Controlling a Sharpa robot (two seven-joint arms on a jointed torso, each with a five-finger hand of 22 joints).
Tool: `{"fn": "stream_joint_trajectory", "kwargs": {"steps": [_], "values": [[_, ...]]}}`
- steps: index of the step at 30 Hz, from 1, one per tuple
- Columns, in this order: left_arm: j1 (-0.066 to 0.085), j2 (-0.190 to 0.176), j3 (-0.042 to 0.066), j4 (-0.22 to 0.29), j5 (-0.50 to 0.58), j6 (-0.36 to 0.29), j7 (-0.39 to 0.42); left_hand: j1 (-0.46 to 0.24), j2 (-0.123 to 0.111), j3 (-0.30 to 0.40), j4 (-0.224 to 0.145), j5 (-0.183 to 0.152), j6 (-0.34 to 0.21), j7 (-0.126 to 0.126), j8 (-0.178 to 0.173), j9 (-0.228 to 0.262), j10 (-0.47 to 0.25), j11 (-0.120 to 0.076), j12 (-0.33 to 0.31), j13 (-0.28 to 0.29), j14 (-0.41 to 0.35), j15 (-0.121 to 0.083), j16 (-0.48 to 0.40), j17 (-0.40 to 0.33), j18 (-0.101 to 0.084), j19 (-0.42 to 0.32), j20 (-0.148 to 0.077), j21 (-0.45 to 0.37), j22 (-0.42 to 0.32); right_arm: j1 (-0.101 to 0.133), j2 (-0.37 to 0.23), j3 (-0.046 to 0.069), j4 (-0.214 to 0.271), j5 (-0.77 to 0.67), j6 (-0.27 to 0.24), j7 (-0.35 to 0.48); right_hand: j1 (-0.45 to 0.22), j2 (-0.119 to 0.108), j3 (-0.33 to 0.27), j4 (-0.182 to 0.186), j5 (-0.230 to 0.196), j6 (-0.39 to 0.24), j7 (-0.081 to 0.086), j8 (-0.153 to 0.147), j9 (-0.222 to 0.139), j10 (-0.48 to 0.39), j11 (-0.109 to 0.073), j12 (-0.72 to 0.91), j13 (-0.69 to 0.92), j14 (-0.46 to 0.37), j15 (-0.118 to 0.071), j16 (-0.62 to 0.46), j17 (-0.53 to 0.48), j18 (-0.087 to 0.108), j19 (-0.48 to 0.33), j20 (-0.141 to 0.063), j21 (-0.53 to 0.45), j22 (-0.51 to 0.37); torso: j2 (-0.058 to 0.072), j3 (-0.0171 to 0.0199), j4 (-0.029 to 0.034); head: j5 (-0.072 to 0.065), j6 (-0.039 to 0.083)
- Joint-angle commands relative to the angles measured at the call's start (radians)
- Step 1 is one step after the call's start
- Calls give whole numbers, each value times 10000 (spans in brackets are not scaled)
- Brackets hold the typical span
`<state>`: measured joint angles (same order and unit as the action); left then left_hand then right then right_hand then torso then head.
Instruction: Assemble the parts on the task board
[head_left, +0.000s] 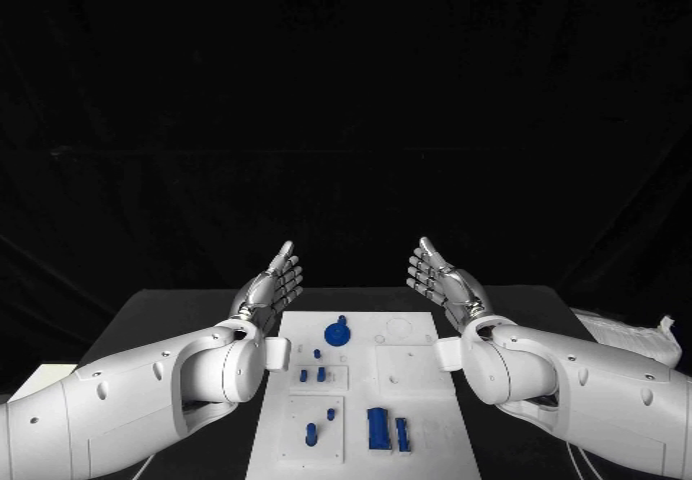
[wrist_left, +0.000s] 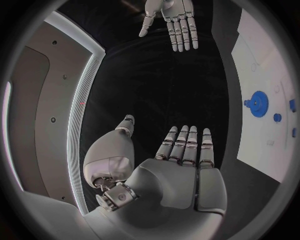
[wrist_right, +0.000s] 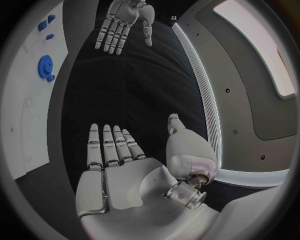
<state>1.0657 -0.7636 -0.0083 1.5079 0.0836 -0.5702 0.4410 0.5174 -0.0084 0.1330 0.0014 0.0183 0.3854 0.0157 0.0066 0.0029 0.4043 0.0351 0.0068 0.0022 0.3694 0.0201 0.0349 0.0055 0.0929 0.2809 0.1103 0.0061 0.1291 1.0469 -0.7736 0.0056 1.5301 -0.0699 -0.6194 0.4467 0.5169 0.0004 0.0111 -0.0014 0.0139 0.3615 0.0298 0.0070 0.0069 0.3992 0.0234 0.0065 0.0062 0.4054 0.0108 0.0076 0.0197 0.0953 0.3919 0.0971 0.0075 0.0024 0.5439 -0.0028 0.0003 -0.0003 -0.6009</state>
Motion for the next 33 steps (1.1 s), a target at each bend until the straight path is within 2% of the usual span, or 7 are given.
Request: {"fn": "stream_joint_trajectory", "kwargs": {"steps": [1, 2, 3, 8, 29, 32, 33], "values": [[-88, -95, 50, 378, -727, -1673, 702, -1701, 84, -438, -14, -183, -1266, -157, -66, -29, -1330, -351, -68, -22, -1218, -201, -349, -55, -929, -926, -366, -61, -423, 24, -48, -37, 296, 646, -1381, 691, -1693, -4, -111, 14, -139, -1181, -298, -70, -69, -1303, -234, -65, -62, -1328, -108, -76, -197, -953, -1280, -971, -75, -24, 3, 28, -3, 3, 9], [-110, -117, 61, 457, -762, -1779, 731, -1836, 84, -476, -14, -183, -1369, -157, -66, -29, -1437, -351, -68, -22, -1313, -201, -349, -55, -929, -1001, -392, -61, -459, 27, -56, -47, 347, 672, -1443, 712, -1837, -4, -111, 14, -139, -1283, -298, -70, -69, -1417, -234, -65, -62, -1440, -108, -76, -197, -953, -1379, -971, -75, -24, 3, 28, -3, 3, 9], [-128, -135, 69, 518, -790, -1861, 753, -1974, 84, -510, -14, -183, -1468, -157, -66, -29, -1541, -351, -68, -22, -1411, -201, -349, -55, -929, -1074, -1103, -61, -494, 30, -61, -53, 379, 689, -1483, 725, -1966, -4, -111, 14, -139, -1375, -298, -70, -69, -1512, -234, -65, -62, -1541, -108, -76, -197, -953, -1466, -971, -75, -24, 3, 28, -3, 3, 9], [-157, -164, 83, 621, -836, -1998, 790, -2600, 84, -1330, -14, -183, -1937, -157, -66, -29, -2036, -351, -68, -22, -1862, -201, -349, -55, -929, -1426, -1103, -61, -1291, 31, -64, -56, 399, 699, -1506, 733, -2595, -4, -111, 14, -139, -1815, -298, -70, -69, -2001, -234, -65, -62, -2032, -108, -76, -197, -953, -1965, -971, -75, -24, 3, 28, -3, 3, 9], [-157, -164, 83, 621, -836, -1998, 790, -4036, 84, -1330, -14, -183, -3007, -157, -66, -29, -3173, -351, -68, -22, -2892, -201, -349, -55, -929, -2809, -1103, -61, -1291, 31, -64, -56, 399, 699, -1506, 733, -4065, -4, -111, 14, -139, -2821, -298, -70, -69, -3144, -234, -65, -62, -3199, -108, -76, -197, -953, -3079, -971, -75, -24, 3, 28, -3, 3, 9], [-157, -164, 83, 621, -836, -1998, 790, -4176, 84, -1330, -14, -183, -3115, -157, -66, -29, -3287, -351, -68, -22, -3694, -201, -349, -55, -929, -2809, -1103, -61, -1291, 31, -64, -56, 399, 699, -1506, 733, -5169, -4, -111, 14, -139, -3615, -298, -70, -69, -3992, -234, -65, -62, -4054, -108, -76, -197, -953, -3919, -971, -75, -24, 3, 28, -3, 3, 9], [-157, -164, 83, 621, -836, -1998, 790, -4314, 84, -1330, -14, -183, -3854, -157, -66, -29, -4043, -351, -68, -22, -3694, -201, -349, -55, -929, -2809, -1103, -61, -1291, 31, -64, -56, 399, 699, -1506, 733, -5169, -4, -111, 14, -139, -3615, -298, -70, -69, -3992, -234, -65, -62, -4054, -108, -76, -197, -953, -3919, -971, -75, -24, 3, 28, -3, 3, 9]]}}
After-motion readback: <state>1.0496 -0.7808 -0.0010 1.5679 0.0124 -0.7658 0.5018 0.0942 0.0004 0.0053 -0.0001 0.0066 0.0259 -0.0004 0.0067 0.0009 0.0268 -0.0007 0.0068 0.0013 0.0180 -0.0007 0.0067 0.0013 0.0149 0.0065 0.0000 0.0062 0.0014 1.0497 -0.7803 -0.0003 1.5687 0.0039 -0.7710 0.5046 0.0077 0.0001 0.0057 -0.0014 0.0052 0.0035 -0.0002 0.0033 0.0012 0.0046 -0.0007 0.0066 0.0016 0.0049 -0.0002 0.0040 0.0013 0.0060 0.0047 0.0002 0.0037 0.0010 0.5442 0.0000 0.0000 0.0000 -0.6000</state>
